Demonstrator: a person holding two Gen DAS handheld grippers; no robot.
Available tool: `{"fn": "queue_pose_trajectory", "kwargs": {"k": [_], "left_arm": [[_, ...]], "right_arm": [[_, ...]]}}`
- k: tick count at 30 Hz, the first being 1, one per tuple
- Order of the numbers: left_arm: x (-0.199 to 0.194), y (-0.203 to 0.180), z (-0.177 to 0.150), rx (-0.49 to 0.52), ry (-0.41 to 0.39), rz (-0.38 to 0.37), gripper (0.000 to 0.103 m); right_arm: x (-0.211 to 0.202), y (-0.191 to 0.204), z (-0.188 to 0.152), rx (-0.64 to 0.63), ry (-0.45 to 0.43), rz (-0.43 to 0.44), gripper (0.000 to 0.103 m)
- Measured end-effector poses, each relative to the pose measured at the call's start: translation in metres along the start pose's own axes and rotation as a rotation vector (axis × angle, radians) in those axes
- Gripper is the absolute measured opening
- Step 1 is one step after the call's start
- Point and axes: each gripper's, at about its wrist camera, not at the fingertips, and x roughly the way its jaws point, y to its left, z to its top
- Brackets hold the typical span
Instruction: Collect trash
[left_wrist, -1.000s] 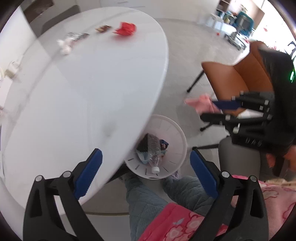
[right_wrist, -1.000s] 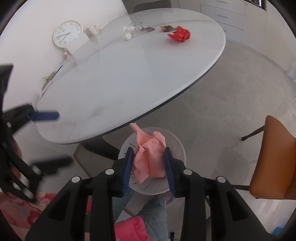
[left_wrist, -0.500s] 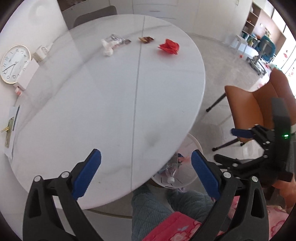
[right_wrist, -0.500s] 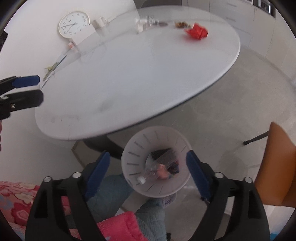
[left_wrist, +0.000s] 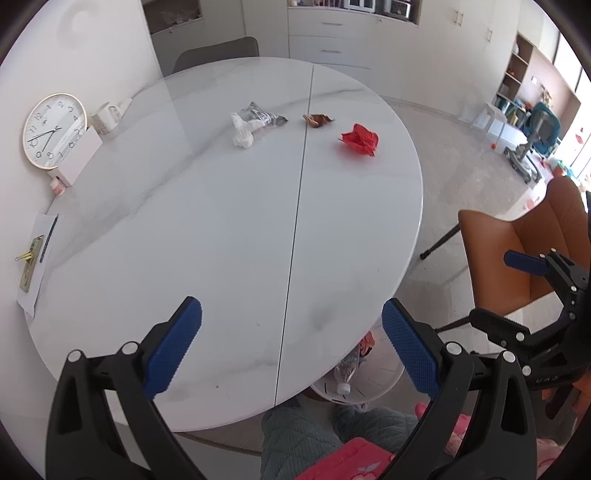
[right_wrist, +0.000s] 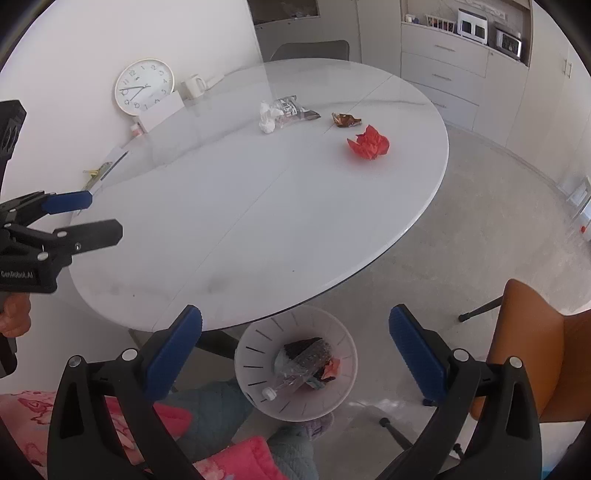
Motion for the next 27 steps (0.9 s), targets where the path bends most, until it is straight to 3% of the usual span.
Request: {"fn": "queue_pose_trajectory", "kwargs": {"k": [7, 13, 21, 27], "left_arm": [[0.008, 0.008, 0.004, -0.034, 0.012, 0.021, 0.094], [0.029, 0.023, 0.028, -0.004, 0.014, 0.021, 0.094], [0.086, 0.059, 0.099, 0.088, -0.022, -0.023, 0.094], [0.161, 0.079, 0.163, 0.156, -0.029, -0.013, 0.094]], "right_arm": [[0.005, -0.004, 0.008, 0.01, 0.011, 0.01, 0.101], [0.021, -0.008, 0.038, 0.045, -0.002, -0.032, 0.101], [0.068, -0.021, 0.101, 0.152, -0.018, -0.1, 0.101], [0.127, -0.043, 0.153, 0.216, -0.012, -0.149, 0.101]]}}
